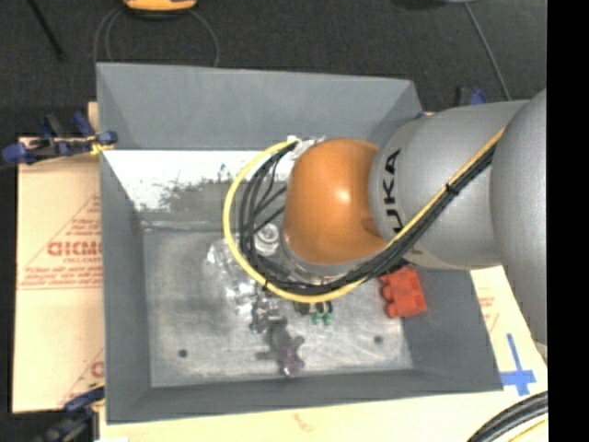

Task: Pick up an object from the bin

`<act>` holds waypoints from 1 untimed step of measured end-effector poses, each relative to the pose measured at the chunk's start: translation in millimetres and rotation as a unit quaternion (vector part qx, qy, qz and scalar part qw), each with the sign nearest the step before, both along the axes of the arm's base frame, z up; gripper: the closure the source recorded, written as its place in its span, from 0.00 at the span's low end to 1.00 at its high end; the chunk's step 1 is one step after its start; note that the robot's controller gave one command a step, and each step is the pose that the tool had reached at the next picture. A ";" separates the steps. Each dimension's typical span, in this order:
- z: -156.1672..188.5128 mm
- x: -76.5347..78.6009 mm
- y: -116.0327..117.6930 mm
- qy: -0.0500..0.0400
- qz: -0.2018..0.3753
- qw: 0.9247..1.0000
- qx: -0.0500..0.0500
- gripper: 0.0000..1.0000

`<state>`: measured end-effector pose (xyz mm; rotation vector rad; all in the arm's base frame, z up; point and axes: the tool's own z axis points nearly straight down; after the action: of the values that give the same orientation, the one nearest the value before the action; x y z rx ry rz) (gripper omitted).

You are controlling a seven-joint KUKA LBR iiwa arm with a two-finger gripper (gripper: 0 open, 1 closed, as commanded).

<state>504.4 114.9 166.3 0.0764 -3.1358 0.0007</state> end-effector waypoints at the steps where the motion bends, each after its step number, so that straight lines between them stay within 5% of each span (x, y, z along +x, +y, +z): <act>1: -47.0 46.6 5.5 -0.014 0.064 0.998 0.003 1.00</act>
Offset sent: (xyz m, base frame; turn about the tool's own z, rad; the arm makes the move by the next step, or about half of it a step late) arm 0.0581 0.0050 -0.0827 -0.1610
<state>551.0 120.4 119.3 0.2792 -3.1518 -0.0085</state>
